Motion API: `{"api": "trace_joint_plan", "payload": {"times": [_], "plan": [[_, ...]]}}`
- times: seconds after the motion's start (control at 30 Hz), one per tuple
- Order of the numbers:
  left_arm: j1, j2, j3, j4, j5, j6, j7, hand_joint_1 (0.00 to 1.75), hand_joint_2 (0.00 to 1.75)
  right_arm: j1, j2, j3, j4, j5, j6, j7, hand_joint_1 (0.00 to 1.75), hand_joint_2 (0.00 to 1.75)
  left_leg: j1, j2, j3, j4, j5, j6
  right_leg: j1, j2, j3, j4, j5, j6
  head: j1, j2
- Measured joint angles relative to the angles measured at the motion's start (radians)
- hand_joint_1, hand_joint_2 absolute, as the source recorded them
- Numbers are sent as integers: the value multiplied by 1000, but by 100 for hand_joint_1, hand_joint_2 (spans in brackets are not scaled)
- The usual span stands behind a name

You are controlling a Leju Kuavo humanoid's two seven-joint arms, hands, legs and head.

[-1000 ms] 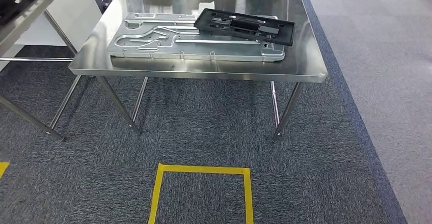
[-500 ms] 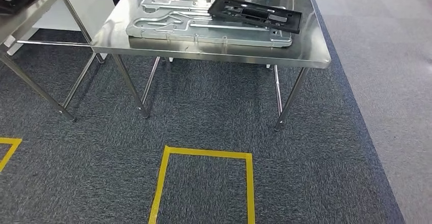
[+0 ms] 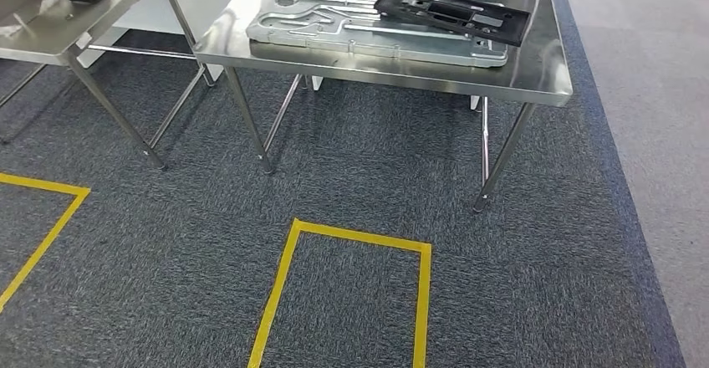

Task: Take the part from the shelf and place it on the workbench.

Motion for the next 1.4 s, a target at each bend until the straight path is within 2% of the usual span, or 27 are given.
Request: {"api": "trace_joint_plan", "payload": {"times": [0.03,0.07,0.13,0.2,0.23,0.3,0.33,0.4,0.43,0.5,0.53,0.57,0.6,0.67,0.73,0.77,0.8,0.87,0.9,0.97,1.03,1.07,1.1,1.17,1.23,1.33,1.4], "plan": [[2,0,0,0,-6,0,0,0,0,0,-1,3,4,27,-3,21,0,0,0,2,8,12,5,0,3,-11,-4,3,0,0,0,0],[4,1,0,-1,-13,-1,0,0,0,0,-1,8,8,59,-8,43,0,0,0,5,34,-15,24,3,5,-21,-5,5,0,0,0,0],[4,5,-1,-1,-25,-4,0,0,0,1,-2,28,18,121,-12,79,0,0,-5,27,116,-139,71,18,10,-40,-4,7,-2,1,0,0],[2,10,-2,-2,-32,-6,0,0,0,1,-1,50,29,168,-10,101,0,0,-16,58,172,-236,86,34,16,-57,-4,9,-5,7,0,0],[2,12,-2,-2,-36,-7,0,0,0,1,-1,60,33,185,-8,108,0,0,-20,66,181,-257,81,41,17,-65,-4,9,-6,10,0,0],[3,16,-3,-2,-42,-7,0,0,0,0,-2,81,39,212,-4,120,0,0,-18,54,182,-275,81,50,19,-82,-3,9,-9,19,0,0],[5,17,-4,-2,-45,-7,1,0,0,0,-3,89,41,220,-3,125,0,0,-15,45,184,-284,84,54,19,-74,-4,16,-15,25,1,0],[4,17,-7,-2,-49,-7,1,0,0,1,-6,101,44,236,0,136,0,0,-7,27,186,-298,93,62,14,-29,-36,82,-57,35,6,0],[3,17,-9,-2,-51,-7,2,0,0,3,-7,105,46,245,1,143,0,0,-8,18,184,-300,95,64,9,-1,-68,143,-87,40,8,0],[1,18,-11,-2,-56,-7,2,0,0,7,-9,108,50,266,4,160,0,0,-8,-2,180,-299,97,66,1,23,-138,266,-131,47,9,0],[1,18,-13,-2,-59,-7,2,0,0,10,-10,110,51,277,5,168,0,0,-7,-13,180,-298,97,66,-2,26,-156,289,-124,50,9,0],[1,18,-14,-2,-62,-7,2,0,0,11,-11,112,52,287,8,176,0,0,-7,-25,180,-295,96,65,-6,28,-157,277,-98,53,9,0],[2,18,-17,-2,-65,-8,2,0,0,13,-13,114,53,298,12,182,0,0,-5,-38,181,-292,95,63,-9,33,-142,232,-57,55,10,0],[1,18,-22,-2,-71,-9,2,0,0,18,-14,120,55,316,24,193,0,0,-4,-61,175,-281,91,54,-17,76,-99,112,13,56,11,0],[-1,18,-25,-2,-78,-10,2,0,0,20,-14,124,59,332,38,198,0,0,-4,-81,161,-270,91,39,-18,114,-82,55,30,52,11,0],[-1,18,-26,-2,-81,-10,2,0,0,20,-14,126,60,339,43,199,0,0,-4,-91,155,-267,93,31,-16,115,-83,51,27,48,11,0],[0,18,-27,-2,-83,-11,2,0,0,20,-14,129,61,344,48,200,0,0,-2,-102,150,-268,96,24,-16,104,-84,50,29,42,10,0],[4,17,-27,-2,-83,-13,2,0,0,22,-14,132,61,353,57,200,0,0,0,-83,138,-248,84,14,-18,80,-81,43,34,27,7,0],[3,17,-27,-2,-84,-14,1,0,0,24,-14,134,61,356,60,200,0,0,0,-60,121,-210,61,10,-19,66,-79,39,36,21,3,0],[0,17,-27,-2,-84,-14,1,0,0,29,-13,134,61,361,64,200,0,0,1,-16,64,-84,-3,3,-14,36,-78,37,35,13,-3,0],[1,17,-27,-2,-84,-14,2,0,0,31,-13,134,61,365,68,200,0,0,3,-2,23,10,-34,-2,-11,6,-77,38,33,10,-4,0],[3,17,-27,-2,-85,-13,3,0,0,31,-13,134,61,368,70,201,0,0,3,2,28,7,-23,-3,-10,-6,-76,38,32,11,-4,0],[5,17,-27,-2,-85,-13,5,0,0,31,-13,134,61,372,72,202,0,0,3,8,54,-39,5,-1,-10,-18,-73,38,30,12,-4,0],[6,17,-27,-3,-87,-13,9,0,0,31,-13,134,61,379,76,205,0,0,-2,41,131,-179,61,6,-7,-40,-66,38,25,17,-4,0],[5,17,-27,-5,-92,-13,9,0,0,31,-12,134,61,388,81,205,0,0,-10,67,172,-261,79,18,-2,-59,-61,38,20,26,-3,0],[10,16,-27,-6,-100,-14,7,0,0,25,-13,134,60,402,91,203,0,0,-11,46,170,-274,81,34,0,-73,-54,36,16,42,-1,0],[11,14,-27,-7,-103,-14,5,0,0,23,-15,133,59,412,96,198,0,0,-5,29,175,-287,90,46,-2,-35,-68,73,-14,52,4,0]]}}
